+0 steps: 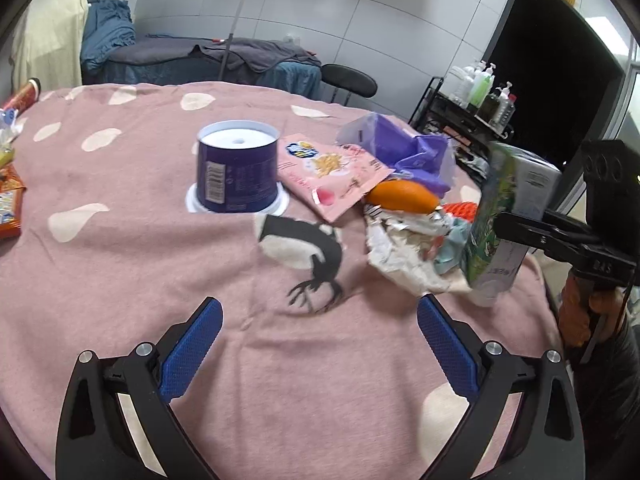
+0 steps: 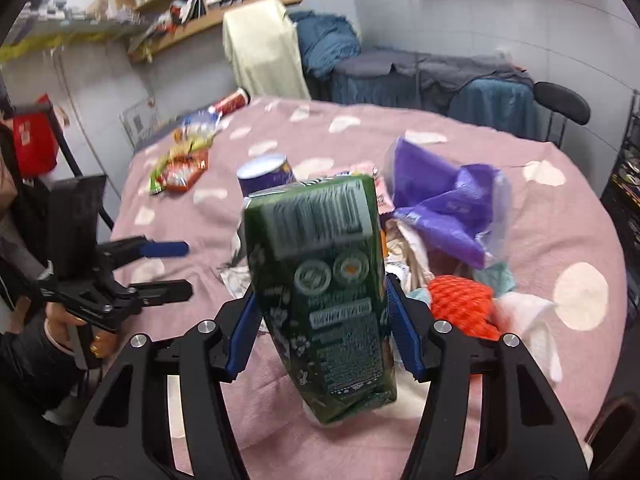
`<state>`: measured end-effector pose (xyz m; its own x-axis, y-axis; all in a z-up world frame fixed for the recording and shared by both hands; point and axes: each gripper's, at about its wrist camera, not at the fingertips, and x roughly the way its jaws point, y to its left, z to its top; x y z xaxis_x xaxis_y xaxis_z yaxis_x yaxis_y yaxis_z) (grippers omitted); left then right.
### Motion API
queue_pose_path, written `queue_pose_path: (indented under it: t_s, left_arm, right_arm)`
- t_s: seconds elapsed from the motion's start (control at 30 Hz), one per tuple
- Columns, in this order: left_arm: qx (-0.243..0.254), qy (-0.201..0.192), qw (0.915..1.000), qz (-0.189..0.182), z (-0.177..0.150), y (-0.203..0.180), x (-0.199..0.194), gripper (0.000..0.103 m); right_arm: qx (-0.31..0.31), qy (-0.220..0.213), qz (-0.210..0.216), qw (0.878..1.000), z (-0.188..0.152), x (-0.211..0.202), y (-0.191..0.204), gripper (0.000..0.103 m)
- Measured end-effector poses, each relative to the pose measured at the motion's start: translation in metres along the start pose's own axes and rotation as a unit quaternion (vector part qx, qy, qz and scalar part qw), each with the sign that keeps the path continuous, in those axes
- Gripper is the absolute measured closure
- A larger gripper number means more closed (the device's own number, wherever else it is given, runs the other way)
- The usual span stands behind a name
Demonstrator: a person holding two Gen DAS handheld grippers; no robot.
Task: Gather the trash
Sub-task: 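Grasp the crumpled white paper with the left gripper while the right gripper holds the carton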
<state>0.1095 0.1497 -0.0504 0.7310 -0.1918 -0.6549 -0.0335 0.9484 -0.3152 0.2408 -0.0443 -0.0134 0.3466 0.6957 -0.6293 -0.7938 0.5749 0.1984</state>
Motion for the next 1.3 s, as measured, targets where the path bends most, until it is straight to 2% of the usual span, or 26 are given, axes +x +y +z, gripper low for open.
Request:
queue_pose_path:
  t_s: [0.07,0.13,0.27,0.37,0.43,0.5,0.6,0.7,0.9,1.07,1.3]
  left_arm:
    - [0.003,0.003,0.9998,-0.017,0.004,-0.010,0.005,0.009]
    - [0.011,0.011,0.9994,-0.031,0.007,-0.021,0.012,0.013]
    - [0.014,0.036,0.9978,-0.054,0.011,-0.038,0.032,0.028]
    - [0.001,0.054,0.9961,-0.070,0.017,-0.043,0.048,0.035]
    - [-0.003,0.065,0.9952,-0.073,0.019,-0.045,0.056,0.048]
    - [0.001,0.074,0.9943,-0.077,0.020,-0.051,0.062,0.070]
    - [0.012,0.073,0.9948,-0.070,0.017,-0.059,0.064,0.084]
    - [0.019,0.054,0.9967,-0.058,0.014,-0.063,0.055,0.089]
    - [0.025,-0.016,0.9986,-0.044,0.012,-0.067,0.004,0.092]
    - [0.033,-0.069,0.9964,-0.035,0.018,-0.075,-0.036,0.093]
    - [0.048,-0.117,0.9914,-0.035,0.028,-0.089,-0.069,0.093]
  right_arm:
    - [0.010,-0.017,-0.005,1.000,-0.003,-0.013,0.002,0.051]
    - [0.013,-0.032,-0.013,0.999,-0.007,-0.024,0.006,0.051]
    - [0.010,-0.058,-0.033,0.998,-0.015,-0.045,0.014,0.051]
    - [0.019,-0.074,-0.035,0.996,-0.021,-0.062,0.015,0.051]
    - [0.023,-0.082,-0.039,0.996,-0.026,-0.071,0.017,0.051]
    - [0.030,-0.089,-0.041,0.995,-0.033,-0.080,0.016,0.051]
    - [0.042,-0.096,-0.051,0.993,-0.044,-0.089,0.013,0.051]
    - [0.058,-0.104,-0.056,0.991,-0.053,-0.098,0.008,0.051]
    - [0.086,-0.121,-0.067,0.987,-0.071,-0.116,0.002,0.051]
    - [0.099,-0.132,-0.067,0.984,-0.081,-0.125,0.000,0.051]
    - [0.108,-0.148,-0.078,0.980,-0.089,-0.140,0.004,0.051]
